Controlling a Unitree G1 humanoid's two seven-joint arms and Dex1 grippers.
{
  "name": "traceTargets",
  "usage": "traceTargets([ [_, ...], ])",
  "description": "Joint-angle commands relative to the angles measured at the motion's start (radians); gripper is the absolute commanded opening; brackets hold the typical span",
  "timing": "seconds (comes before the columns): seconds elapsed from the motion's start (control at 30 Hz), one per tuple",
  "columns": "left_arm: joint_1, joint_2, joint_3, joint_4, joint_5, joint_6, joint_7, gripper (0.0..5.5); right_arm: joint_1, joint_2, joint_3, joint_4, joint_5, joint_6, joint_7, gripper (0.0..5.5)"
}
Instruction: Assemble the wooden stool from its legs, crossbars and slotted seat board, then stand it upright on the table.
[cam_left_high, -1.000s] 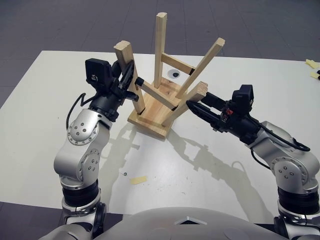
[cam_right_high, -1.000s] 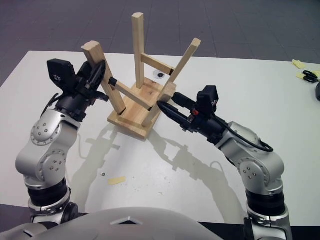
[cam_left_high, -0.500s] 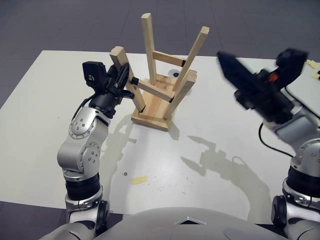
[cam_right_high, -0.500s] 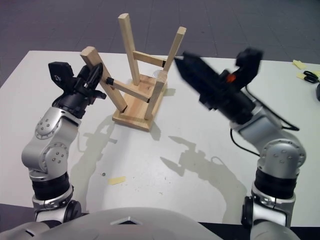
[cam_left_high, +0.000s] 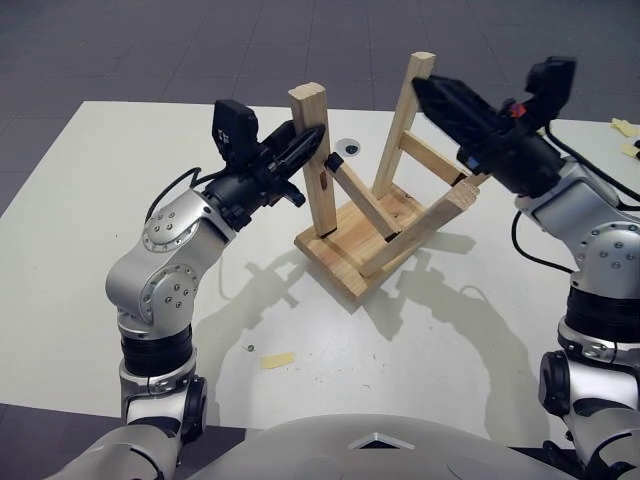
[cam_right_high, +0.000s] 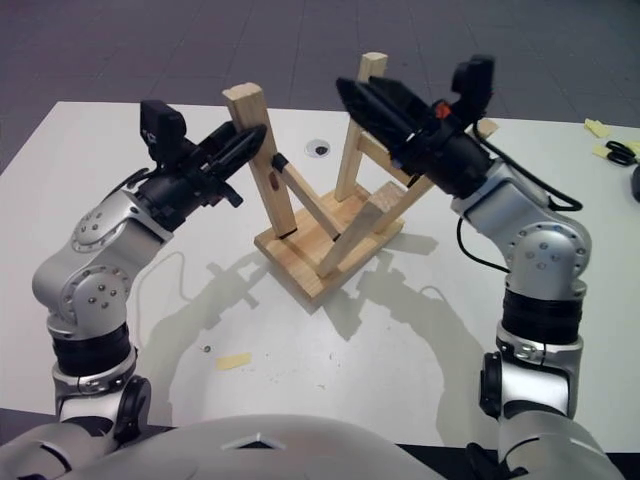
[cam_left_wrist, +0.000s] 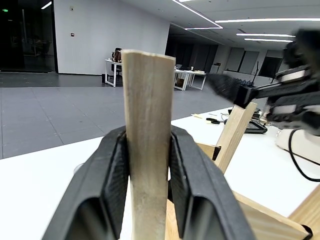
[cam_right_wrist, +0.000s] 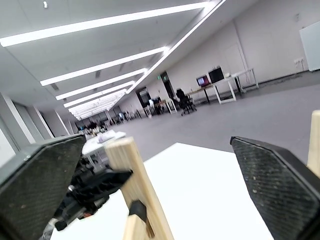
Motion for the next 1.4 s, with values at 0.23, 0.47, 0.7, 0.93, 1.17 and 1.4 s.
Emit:
traceTargets([
  [0.23,0.036,0.028,-0.053,-0.03,0.067,-0.053,-0.016,1.02,0.036,0.06,0.157,-0.006,-0.309,-0.056,0.086,5.4],
  [0.47,0.033,0.029,-0.053,-0.03,0.076,-0.062,-0.008,1.02,0.048,0.097,0.175,-0.025,-0.368,-0.037,0.111,5.4],
  [0.7,0.087,-0.014,-0.014,-0.064,0.102,-0.098,0.071,1.02,0.057,0.133,0.195,-0.042,-0.397,-0.022,0.118,5.4],
  [0.93,0.206,-0.037,-0.099,-0.134,0.108,-0.09,0.088,1.01,0.063,0.155,0.189,-0.049,-0.419,-0.015,0.117,5.4],
  [1.17,0.266,-0.05,-0.151,-0.139,0.207,-0.167,0.136,1.01,0.073,0.171,0.174,-0.068,-0.417,-0.005,0.106,5.4],
  [1.4,0.238,-0.062,-0.129,-0.083,0.316,-0.251,0.2,1.01,0.084,0.157,0.178,-0.099,-0.396,0.027,0.149,5.4],
])
